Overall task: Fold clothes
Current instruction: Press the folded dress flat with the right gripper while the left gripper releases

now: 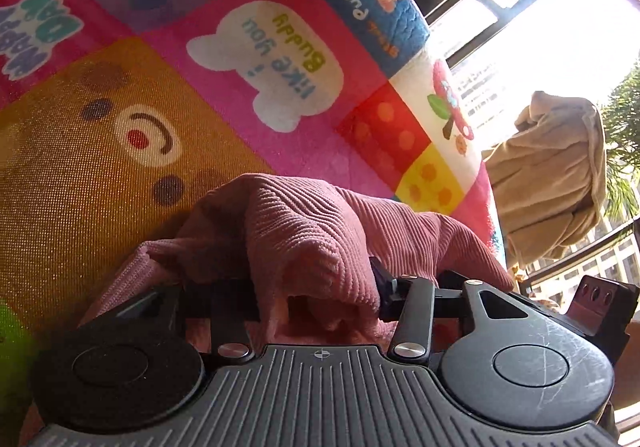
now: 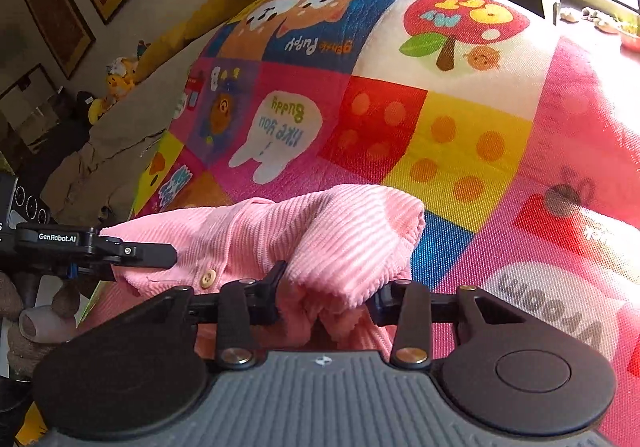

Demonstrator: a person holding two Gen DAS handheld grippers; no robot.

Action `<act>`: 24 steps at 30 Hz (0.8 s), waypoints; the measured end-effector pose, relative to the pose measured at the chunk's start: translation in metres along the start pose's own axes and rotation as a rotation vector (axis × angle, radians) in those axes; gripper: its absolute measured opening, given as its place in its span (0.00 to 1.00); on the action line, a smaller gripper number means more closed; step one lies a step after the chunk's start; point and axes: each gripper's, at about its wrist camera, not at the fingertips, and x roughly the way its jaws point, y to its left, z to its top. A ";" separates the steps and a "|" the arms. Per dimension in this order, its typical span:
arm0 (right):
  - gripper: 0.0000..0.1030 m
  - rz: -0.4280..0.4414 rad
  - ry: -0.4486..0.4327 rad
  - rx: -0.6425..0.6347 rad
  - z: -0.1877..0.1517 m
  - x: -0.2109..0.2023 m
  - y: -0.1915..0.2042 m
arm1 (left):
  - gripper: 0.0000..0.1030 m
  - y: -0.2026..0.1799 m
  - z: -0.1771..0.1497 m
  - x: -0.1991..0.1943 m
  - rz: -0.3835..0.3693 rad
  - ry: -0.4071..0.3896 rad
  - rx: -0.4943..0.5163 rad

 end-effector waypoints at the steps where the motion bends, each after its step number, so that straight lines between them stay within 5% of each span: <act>1: 0.31 0.009 -0.016 -0.014 0.001 -0.009 0.005 | 0.33 -0.005 0.000 -0.008 -0.004 -0.020 0.028; 8: 0.32 0.080 -0.054 -0.123 -0.019 -0.076 0.043 | 0.31 -0.031 -0.047 -0.085 -0.062 -0.105 0.221; 15: 0.56 -0.013 0.134 -0.251 -0.075 -0.079 0.050 | 0.60 0.004 -0.097 -0.080 0.032 0.030 0.219; 19: 0.81 0.049 0.025 -0.083 -0.050 -0.119 0.024 | 0.90 0.014 -0.078 -0.105 -0.058 -0.072 0.148; 22: 0.86 0.115 -0.067 0.067 -0.033 -0.136 0.003 | 0.91 0.018 -0.061 -0.101 -0.113 -0.088 0.104; 24: 0.87 0.143 -0.072 0.177 -0.030 -0.127 -0.011 | 0.91 0.019 -0.052 -0.079 -0.131 -0.032 0.065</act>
